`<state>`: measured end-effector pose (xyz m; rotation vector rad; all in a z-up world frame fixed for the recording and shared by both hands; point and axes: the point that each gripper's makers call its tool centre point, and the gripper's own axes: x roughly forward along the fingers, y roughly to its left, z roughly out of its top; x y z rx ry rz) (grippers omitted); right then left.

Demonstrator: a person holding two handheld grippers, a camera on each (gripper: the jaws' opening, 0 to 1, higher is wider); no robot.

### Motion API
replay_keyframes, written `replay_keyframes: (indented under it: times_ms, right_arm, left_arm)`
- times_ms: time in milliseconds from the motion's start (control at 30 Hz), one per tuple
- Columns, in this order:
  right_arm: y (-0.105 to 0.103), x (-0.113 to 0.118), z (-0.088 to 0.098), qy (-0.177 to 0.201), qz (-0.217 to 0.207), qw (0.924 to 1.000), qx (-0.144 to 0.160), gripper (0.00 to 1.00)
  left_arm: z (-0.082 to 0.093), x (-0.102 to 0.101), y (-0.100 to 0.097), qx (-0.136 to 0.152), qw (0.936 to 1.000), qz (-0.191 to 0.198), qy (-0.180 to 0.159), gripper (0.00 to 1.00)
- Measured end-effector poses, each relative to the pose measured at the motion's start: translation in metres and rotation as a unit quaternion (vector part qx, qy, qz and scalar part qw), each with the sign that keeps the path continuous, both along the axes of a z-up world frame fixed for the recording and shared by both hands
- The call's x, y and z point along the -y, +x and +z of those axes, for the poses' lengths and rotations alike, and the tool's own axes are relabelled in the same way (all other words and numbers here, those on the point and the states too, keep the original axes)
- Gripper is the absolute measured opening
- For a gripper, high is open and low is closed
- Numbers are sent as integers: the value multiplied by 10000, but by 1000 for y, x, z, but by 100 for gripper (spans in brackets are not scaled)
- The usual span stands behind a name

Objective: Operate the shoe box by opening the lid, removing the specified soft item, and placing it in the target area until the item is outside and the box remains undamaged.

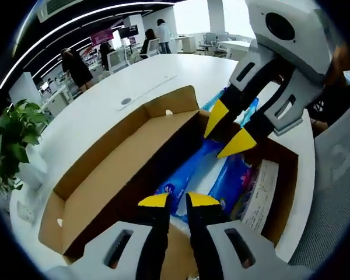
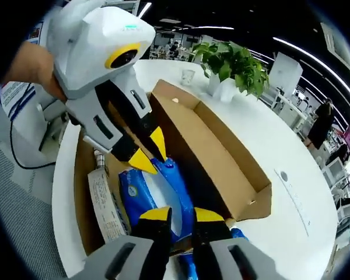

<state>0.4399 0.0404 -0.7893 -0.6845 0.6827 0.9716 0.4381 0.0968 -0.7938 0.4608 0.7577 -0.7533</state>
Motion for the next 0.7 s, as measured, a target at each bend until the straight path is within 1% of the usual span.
replay_keyframes:
  times_ms: [33,67,100,167,267,367,533,700]
  right_arm:
    - [2,-2,-2,-42,65,9999,114,6]
    - [2,-1,-4,-188,68,9997,146,5]
    - [4,-2,-5,-319,214,9989,274,4]
    - [2,-3,-10,-430,261,9983,280,3]
    - [3,-5,-13,-500,304,9978,301,0]
    - [3,-6,-10,-447,305,9979,365,0]
    - [1,-6,0,-209,296,9984,424,0]
    - [0,-10,7,-82,311,9984,470,0]
  left_arm:
    - [-3,-2,2,34,10000,-4,84,7]
    - [-5,-3,3,44,9999,2,137,7]
    - [-6,-2,3,41,9999,3,127,7]
    - [-5,-2,3,59,9999,-7,128,7]
    - [-9,-5,5,105,9996,-61,265,5]
    - [-8,-5,6,145,9995,-52,261,0]
    - [-2,-8,5,181,9997,-9,158,0]
    - [7,-10,2,241,9995,-17,193,0]
